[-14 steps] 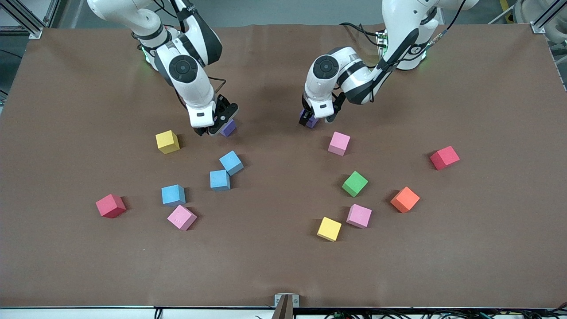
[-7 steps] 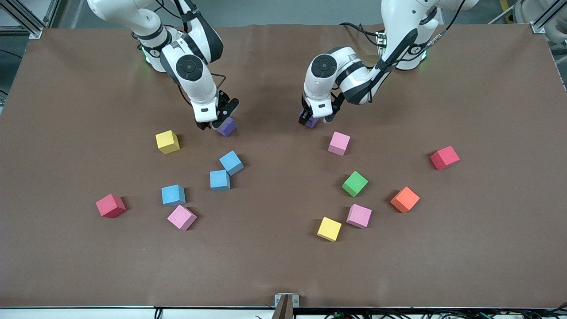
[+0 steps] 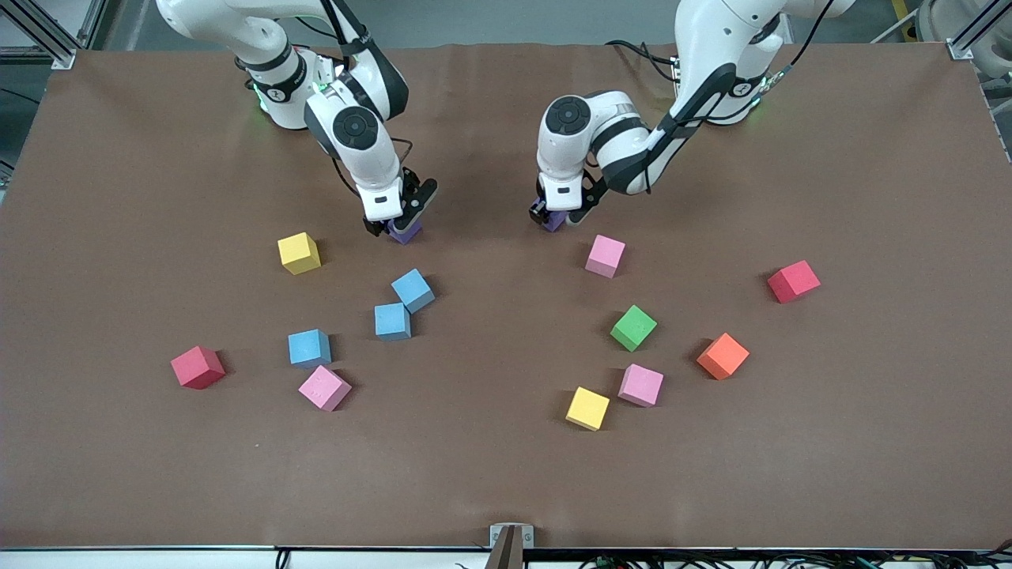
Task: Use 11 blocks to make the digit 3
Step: 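Grasp a purple block with each gripper and lift them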
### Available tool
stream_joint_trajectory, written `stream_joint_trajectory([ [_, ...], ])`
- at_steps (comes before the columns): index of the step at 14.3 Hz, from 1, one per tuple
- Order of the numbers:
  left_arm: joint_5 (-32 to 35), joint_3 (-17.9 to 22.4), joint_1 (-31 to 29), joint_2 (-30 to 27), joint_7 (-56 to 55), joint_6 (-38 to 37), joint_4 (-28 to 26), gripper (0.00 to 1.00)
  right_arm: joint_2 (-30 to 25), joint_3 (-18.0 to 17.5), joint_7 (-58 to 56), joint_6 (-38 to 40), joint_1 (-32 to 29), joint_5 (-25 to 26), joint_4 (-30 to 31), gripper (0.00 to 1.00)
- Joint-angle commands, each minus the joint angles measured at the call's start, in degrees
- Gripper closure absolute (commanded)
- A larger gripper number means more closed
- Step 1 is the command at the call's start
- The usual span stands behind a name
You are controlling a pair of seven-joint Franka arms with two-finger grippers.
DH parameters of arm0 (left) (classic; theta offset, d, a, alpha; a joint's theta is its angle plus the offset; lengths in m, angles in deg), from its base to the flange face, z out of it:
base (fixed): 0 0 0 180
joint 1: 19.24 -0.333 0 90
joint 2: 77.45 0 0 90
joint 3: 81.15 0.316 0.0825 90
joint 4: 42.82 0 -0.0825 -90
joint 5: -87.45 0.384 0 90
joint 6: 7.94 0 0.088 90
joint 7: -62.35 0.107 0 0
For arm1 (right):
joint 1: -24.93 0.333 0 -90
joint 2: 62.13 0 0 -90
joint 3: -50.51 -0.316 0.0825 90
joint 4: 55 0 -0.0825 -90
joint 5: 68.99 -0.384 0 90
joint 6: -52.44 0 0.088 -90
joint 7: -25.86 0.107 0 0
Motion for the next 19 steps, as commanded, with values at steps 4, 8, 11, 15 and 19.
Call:
stream_joint_trajectory([
  [4, 1.73, -0.35, 3.95, 3.25, 21.73, -0.65, 6.07, 0.60, -0.44, 0.63, -1.07, -2.31, 0.74, -1.12, 2.60, 0.00],
  [8, 1.73, -0.35, 6.68, 5.80, 31.76, -1.96, 9.85, 0.60, 0.00, 0.63, -1.07, -3.54, 0.74, -1.03, 2.51, 0.46],
  [11, 1.64, -0.27, 8.88, 7.64, 38.00, -8.71, 13.80, 0.61, 0.09, 0.63, -1.07, -3.54, 0.74, -1.03, 2.34, 0.74],
  [15, 1.81, -0.27, 9.58, 10.10, 38.55, -11.46, 15.92, 0.61, -0.26, 0.63, -7.35, -3.36, 0.30, -0.86, 1.90, 0.77],
  [19, 1.81, 0.09, 10.38, 11.77, 38.37, -11.55, 17.68, 0.61, -0.70, 0.72, -19.51, -3.36, 0.12, -0.77, 1.20, 0.77],
])
